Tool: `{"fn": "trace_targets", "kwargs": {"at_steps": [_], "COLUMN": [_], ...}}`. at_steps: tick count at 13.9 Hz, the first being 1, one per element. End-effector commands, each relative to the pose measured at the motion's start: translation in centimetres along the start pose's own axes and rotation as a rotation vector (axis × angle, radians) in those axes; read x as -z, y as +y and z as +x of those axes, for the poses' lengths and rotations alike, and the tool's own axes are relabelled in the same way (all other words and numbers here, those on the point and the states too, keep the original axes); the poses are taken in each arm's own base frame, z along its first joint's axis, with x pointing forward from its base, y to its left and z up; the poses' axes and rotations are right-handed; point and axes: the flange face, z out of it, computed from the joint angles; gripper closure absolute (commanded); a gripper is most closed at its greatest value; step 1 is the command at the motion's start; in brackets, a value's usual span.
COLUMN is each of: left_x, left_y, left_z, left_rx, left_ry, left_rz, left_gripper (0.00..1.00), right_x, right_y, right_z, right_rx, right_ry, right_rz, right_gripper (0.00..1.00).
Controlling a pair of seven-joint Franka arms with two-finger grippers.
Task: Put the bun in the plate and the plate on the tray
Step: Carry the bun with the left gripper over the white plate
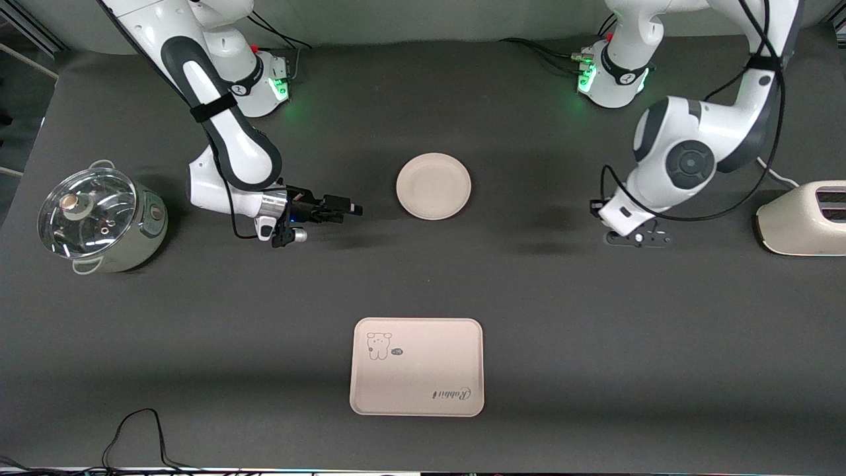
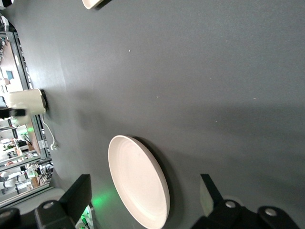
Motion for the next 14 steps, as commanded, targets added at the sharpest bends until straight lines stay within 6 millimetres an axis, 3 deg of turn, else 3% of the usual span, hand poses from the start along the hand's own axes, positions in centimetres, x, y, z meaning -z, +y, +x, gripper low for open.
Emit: {"fn": "trace_targets", "kwargs": {"at_steps": [1, 2, 4, 7, 9, 11, 14], "left_x": [6.9, 7.9, 8.2, 5.3, 2.9, -1.0, -5.4], "left_y": [7.7, 10.9, 17.2, 24.1, 27.4, 30.2, 31.3], "left_z": [-0.5, -1.2, -3.9, -6.6, -7.9, -8.8, -9.5], "left_rx": [0.116, 0.169, 0.219, 0.243, 0.233, 0.253, 0.235], "left_ry": [-0.018, -0.014, 0.003, -0.007, -0.011, -0.026, -0.041], "left_rz": [0.008, 0.0, -0.018, -0.067, -0.102, -0.145, -0.17], "left_gripper": [0.72, 0.72, 0.7, 0.7, 0.68, 0.67, 0.66], "right_x": [0.1, 0.3, 0.5, 0.4, 0.2, -0.1, -1.1], "right_y": [-0.1, -0.3, -0.5, -0.6, -0.4, -0.2, 0.0], "right_z": [-0.2, -0.2, -0.1, 0.0, -0.1, -0.2, -0.8], "right_rx": [0.014, 0.018, 0.021, 0.023, 0.021, 0.019, 0.03], "right_ry": [0.022, 0.027, 0.031, 0.03, 0.025, 0.019, 0.013], "right_rz": [0.015, 0.017, 0.019, 0.02, 0.019, 0.018, 0.014], "right_gripper": [0.0, 0.0, 0.0, 0.0, 0.0, 0.0, 0.0]}}
